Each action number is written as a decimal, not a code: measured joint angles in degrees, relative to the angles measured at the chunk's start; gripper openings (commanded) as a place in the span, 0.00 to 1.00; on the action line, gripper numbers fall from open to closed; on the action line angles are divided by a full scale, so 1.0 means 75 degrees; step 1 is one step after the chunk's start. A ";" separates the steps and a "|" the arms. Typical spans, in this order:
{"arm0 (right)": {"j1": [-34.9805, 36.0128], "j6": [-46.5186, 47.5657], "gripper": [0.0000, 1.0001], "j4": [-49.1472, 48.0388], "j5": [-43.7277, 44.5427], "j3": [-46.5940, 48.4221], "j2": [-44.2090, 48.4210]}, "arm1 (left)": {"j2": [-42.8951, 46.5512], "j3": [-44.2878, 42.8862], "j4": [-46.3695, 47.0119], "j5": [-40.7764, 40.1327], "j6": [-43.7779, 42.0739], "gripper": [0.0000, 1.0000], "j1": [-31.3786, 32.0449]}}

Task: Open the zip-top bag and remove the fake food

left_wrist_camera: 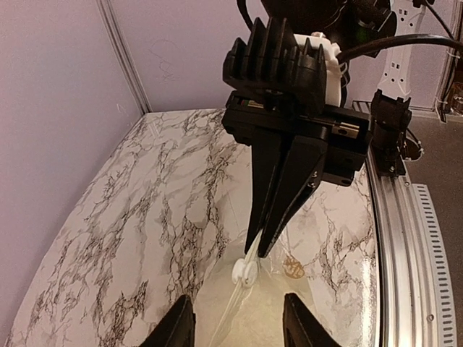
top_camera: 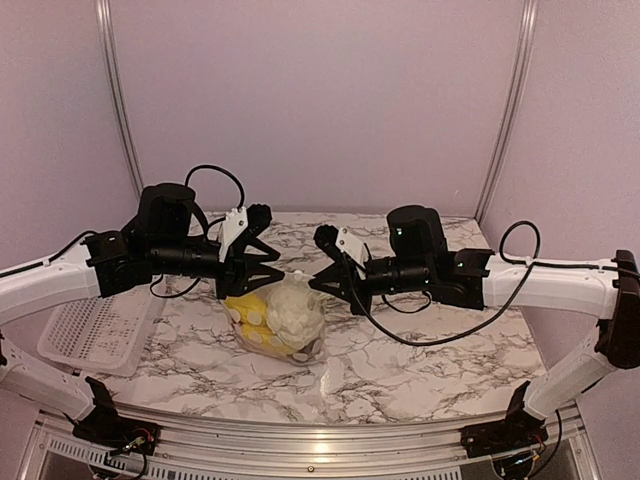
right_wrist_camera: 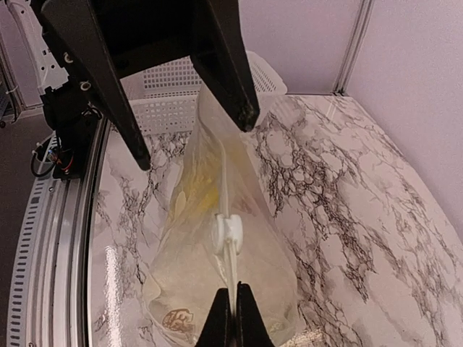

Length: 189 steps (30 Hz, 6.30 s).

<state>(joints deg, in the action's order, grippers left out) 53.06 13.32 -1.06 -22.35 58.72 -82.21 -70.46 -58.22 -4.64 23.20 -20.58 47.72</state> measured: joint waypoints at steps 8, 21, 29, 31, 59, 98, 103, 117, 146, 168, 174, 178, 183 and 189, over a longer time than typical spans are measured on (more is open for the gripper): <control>0.0114 0.0233 0.00 0.0160 0.0169 0.0079 0.0000 | -0.0906 -0.0723 0.0026 0.0434 -0.0230 0.45 0.0192; 0.0140 0.0370 0.00 0.0277 0.0315 0.0082 0.0035 | -0.1381 -0.0889 -0.0087 0.0516 -0.0443 0.19 0.0224; 0.0140 0.0376 0.00 0.0329 0.0411 0.0082 0.0079 | -0.1381 -0.0889 -0.0256 0.0455 -0.0600 0.04 0.0227; 0.0140 0.0376 0.00 0.0353 0.0437 0.0082 0.0093 | -0.1376 -0.0889 -0.0280 0.0437 -0.0624 0.02 0.0230; -0.0114 0.0379 0.00 0.0574 0.0956 -0.0839 0.1268 | 0.0458 0.0376 -0.0836 -0.0227 -0.0924 0.00 -0.1256; 0.0256 0.0259 0.77 0.2136 0.0379 0.1105 0.0772 | 0.0595 0.0289 -0.0979 -0.0708 -0.1932 0.00 -0.0530; 0.0256 0.0023 0.76 0.2477 0.0801 0.2180 0.0498 | 0.0629 0.0274 -0.0979 -0.0766 -0.1982 0.00 -0.0367; 0.0283 -0.0134 0.44 0.4406 0.1000 0.3037 -0.0935 | 0.0635 0.0271 -0.0979 -0.0985 -0.1988 0.00 -0.0254; -0.0866 -0.2404 0.00 0.3305 0.2066 0.2282 -0.0020 | -0.0641 0.0038 0.0796 -0.3142 0.0184 0.71 -0.0219; -0.0898 -0.3923 0.00 0.2084 0.3421 0.1944 -0.0399 | -0.0437 0.2002 0.2194 -0.3150 0.4794 0.99 -0.0198; -0.0860 -0.4097 0.00 0.1722 0.3343 0.2361 -0.1035 | -0.0446 0.2515 0.3034 -0.3069 0.5677 0.99 0.0076; -0.0845 -0.4182 0.00 0.1498 0.3223 0.2433 -0.1236 | -0.0662 0.2512 0.3433 -0.3144 0.5968 0.99 0.0251; -0.0825 -0.4258 0.00 0.1276 0.3028 0.2448 -0.1390 | -0.1227 0.2500 0.3634 -0.3381 0.6280 0.99 0.0338; -0.0796 -0.4334 0.00 0.1145 0.2771 0.2451 -0.1486 | -0.2200 0.1722 0.3491 -0.3634 0.6496 0.97 0.0338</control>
<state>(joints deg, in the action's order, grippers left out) 47.09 -19.18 7.53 -1.56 77.10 -93.36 -86.96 -45.30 21.54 -4.05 28.14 50.26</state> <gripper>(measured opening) 0.004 0.989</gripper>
